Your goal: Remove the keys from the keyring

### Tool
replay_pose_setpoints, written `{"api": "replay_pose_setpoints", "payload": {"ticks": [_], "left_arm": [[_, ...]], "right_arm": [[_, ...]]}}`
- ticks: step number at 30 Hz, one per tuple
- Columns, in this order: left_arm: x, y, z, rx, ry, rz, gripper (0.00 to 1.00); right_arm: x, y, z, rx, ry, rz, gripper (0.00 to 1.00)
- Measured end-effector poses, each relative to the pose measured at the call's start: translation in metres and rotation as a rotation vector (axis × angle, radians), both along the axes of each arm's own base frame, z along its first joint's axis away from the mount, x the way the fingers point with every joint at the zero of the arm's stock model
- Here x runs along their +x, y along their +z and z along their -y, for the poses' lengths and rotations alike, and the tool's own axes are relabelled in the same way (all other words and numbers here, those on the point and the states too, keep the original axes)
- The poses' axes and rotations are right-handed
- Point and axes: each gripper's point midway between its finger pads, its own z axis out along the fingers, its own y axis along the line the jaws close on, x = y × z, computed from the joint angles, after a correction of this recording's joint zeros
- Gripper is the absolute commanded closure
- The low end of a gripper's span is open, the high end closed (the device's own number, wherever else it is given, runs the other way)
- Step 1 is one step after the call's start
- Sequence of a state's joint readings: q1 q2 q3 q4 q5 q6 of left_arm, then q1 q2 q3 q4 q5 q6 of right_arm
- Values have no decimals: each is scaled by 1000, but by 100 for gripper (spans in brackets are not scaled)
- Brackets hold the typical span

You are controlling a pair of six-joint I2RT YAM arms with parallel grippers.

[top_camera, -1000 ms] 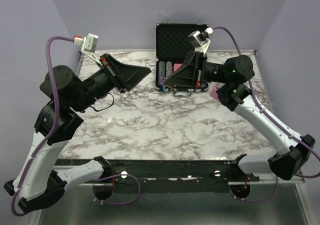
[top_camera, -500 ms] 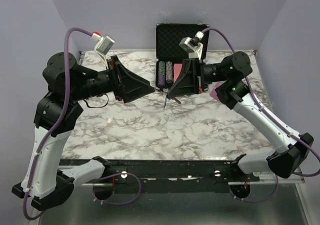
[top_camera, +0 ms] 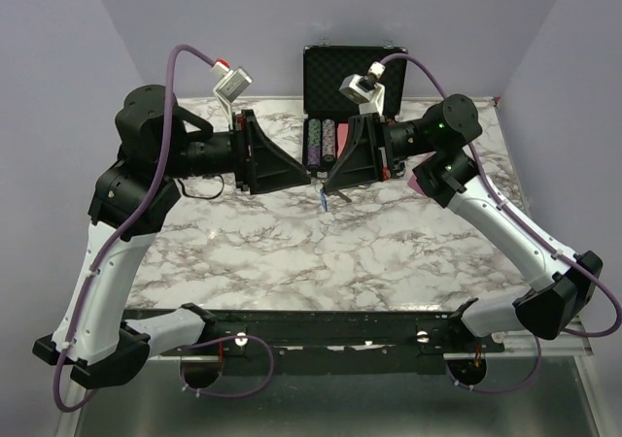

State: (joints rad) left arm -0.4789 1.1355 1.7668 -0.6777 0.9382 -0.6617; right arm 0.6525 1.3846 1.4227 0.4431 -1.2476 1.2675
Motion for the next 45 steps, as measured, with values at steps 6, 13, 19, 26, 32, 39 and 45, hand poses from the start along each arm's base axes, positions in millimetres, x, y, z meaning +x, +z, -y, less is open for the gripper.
{"api": "replay_pose_setpoints", "payload": {"ticks": [6, 13, 19, 26, 32, 39, 45], "left_arm": [[10, -10, 9, 22, -23, -30, 55], [18, -20, 16, 57, -39, -46, 60], [20, -20, 17, 72, -46, -37, 60], [18, -22, 17, 80, -59, -32, 51], [17, -23, 18, 81, -76, -35, 56], [15, -28, 19, 98, -91, -48, 69], [12, -27, 20, 96, -110, -36, 89]], "right_arm": [[2, -2, -2, -9, 14, 0, 99], [2, -3, -2, -15, 25, 3, 99], [1, -3, -2, -17, 30, 4, 99], [2, -5, -2, -22, 35, 2, 99], [3, -7, -3, -27, 40, -1, 99], [5, -9, -5, -33, 45, -4, 99], [7, -11, -6, -38, 50, -8, 99]]}}
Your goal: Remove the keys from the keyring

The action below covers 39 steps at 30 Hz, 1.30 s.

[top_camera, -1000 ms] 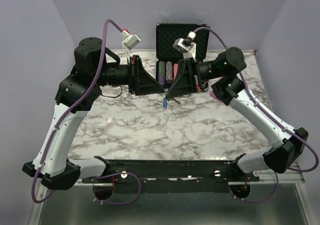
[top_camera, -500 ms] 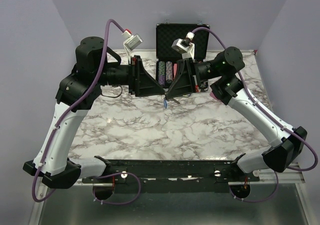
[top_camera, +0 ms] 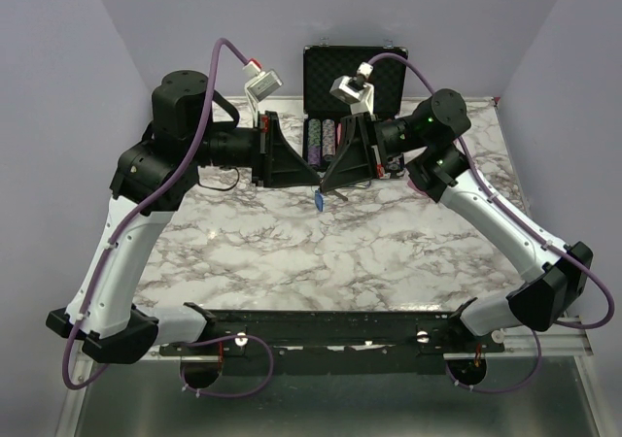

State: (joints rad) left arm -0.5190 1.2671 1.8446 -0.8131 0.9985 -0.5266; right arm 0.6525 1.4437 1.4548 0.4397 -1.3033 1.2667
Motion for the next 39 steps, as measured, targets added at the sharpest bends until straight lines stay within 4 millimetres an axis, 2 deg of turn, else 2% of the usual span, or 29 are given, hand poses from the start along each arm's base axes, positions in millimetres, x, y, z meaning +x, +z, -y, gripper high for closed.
{"api": "replay_pose_setpoints", "payload": {"ticks": [3, 8, 12, 14, 18, 31, 39], "left_arm": [[-3, 1, 1, -1, -14, 10, 100], [-5, 1, 1, 2, -24, 19, 100], [-7, 0, 2, 6, -27, 21, 100], [-6, 0, 1, 15, -14, 21, 100], [-4, -2, 0, 29, 12, 22, 100], [1, -1, -3, 45, 67, 25, 100], [-2, 3, -5, 39, 80, 34, 100]], "right_arm": [[-1, 0, 0, -1, 4, 1, 99], [-2, -1, 1, -4, 11, 4, 98], [-3, -2, 2, -7, 18, 4, 82], [-3, -1, 2, -7, 17, 3, 71], [-3, -1, 2, -6, 17, 1, 62], [-1, 2, 1, 3, -5, -4, 64], [0, -1, 0, 0, -18, -19, 89]]}}
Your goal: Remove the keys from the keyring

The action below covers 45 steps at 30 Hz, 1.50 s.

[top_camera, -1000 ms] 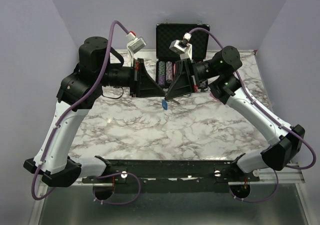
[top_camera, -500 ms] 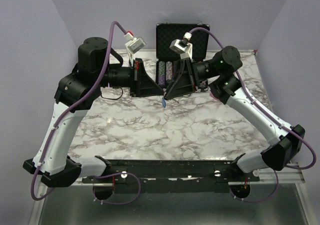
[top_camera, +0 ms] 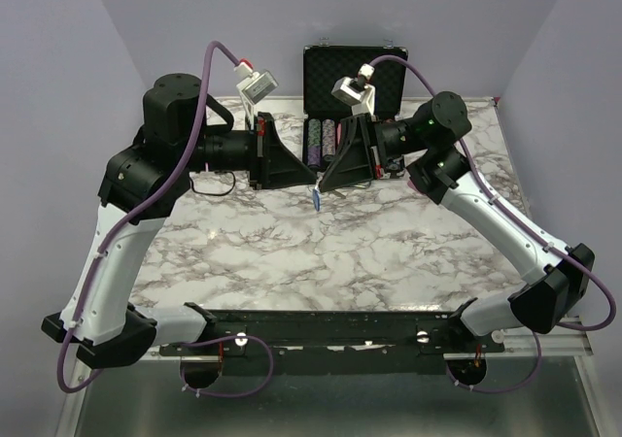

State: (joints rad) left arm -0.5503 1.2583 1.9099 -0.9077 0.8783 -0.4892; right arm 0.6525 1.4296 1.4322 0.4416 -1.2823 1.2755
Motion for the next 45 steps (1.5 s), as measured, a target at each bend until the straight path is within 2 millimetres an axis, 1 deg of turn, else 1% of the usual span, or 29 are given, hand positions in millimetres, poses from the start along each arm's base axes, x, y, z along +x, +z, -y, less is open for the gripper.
{"api": "replay_pose_setpoints", "payload": {"ticks": [6, 14, 22, 28, 29, 30, 32, 34, 36, 38, 41, 45], "left_arm": [[-2, 3, -2, -5, 16, 2, 100], [1, 6, -6, -16, 78, -11, 100], [2, 8, -14, -50, 168, -23, 100], [2, 9, -17, -82, 202, -33, 100], [2, 9, -17, -84, 202, -35, 93], [2, 9, -16, -86, 202, -35, 82], [3, 9, -16, -86, 202, -36, 52], [4, 9, -15, -80, 200, -26, 43], [5, 11, -15, -73, 198, -23, 40], [5, 15, -15, -69, 191, -9, 39], [1, 21, -15, -66, 162, 17, 44], [-6, 16, -13, -49, 108, 9, 48]], "right_arm": [[1, 1, -1, 5, -13, -4, 94], [3, 5, -2, 16, -34, -6, 95], [6, 4, -3, 19, -53, -16, 95], [7, 2, -4, 17, -66, -29, 99], [7, 2, -4, 16, -67, -30, 99], [8, 2, -4, 16, -67, -30, 99], [7, 2, -4, 15, -67, -31, 99], [7, 2, -4, 14, -67, -32, 99], [7, 2, -4, 12, -66, -34, 99], [7, 2, -3, 12, -66, -34, 99], [5, 4, -2, 14, -64, -30, 99], [1, 7, 1, 19, -59, -21, 99]]}}
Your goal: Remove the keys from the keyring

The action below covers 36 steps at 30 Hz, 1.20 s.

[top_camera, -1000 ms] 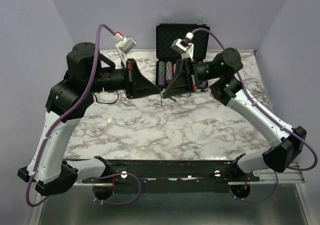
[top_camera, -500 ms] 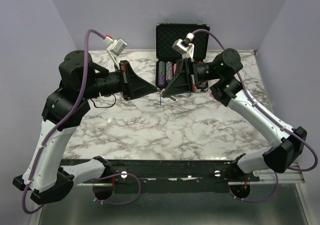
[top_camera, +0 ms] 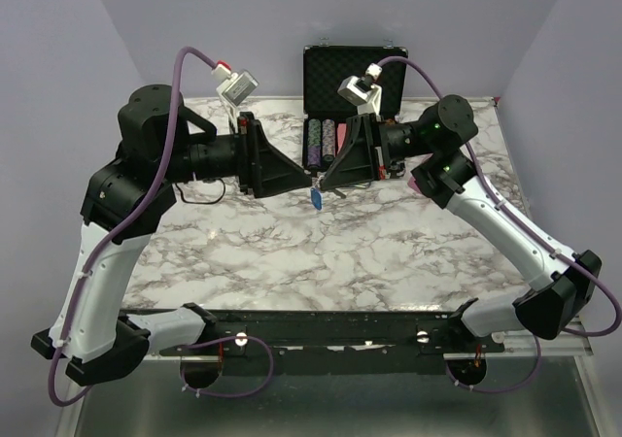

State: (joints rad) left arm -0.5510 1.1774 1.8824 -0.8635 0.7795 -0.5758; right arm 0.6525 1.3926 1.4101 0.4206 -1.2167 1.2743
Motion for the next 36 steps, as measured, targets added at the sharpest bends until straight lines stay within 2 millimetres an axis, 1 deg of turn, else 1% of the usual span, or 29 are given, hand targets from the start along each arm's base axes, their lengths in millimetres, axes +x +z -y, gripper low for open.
{"api": "replay_pose_setpoints", "payload": {"ticks": [4, 7, 11, 12, 13, 15, 20, 24, 26, 28, 36], "left_arm": [[-2, -7, 3, 14, -37, -11, 50], [-2, -13, 5, 26, -53, -23, 54], [-2, -18, 6, 32, -66, -37, 65], [-2, -18, 6, 31, -69, -37, 69], [-2, -18, 6, 31, -71, -38, 75], [-2, -18, 7, 32, -74, -39, 80], [-2, -18, 7, 32, -79, -38, 81], [-3, -18, 8, 28, -89, -39, 87], [-3, -19, 9, 25, -95, -42, 91], [-2, -20, 10, 24, -100, -47, 100], [-2, -22, 12, 15, -104, -65, 100]], "right_arm": [[-2, 1, 1, 2, 2, 4, 99], [-2, 1, 2, 1, 3, 5, 99], [-2, 1, 2, 1, 4, 4, 99], [-2, 1, 2, 1, 4, 4, 99], [-2, 1, 2, 1, 4, 4, 99], [-2, 1, 2, 1, 4, 4, 99], [-2, 1, 2, 1, 5, 4, 99], [-2, 1, 2, 0, 6, 5, 99], [-3, 1, 2, 0, 7, 5, 99], [-3, 1, 2, -1, 9, 6, 99], [-4, -1, 3, -6, 18, 7, 99]]}}
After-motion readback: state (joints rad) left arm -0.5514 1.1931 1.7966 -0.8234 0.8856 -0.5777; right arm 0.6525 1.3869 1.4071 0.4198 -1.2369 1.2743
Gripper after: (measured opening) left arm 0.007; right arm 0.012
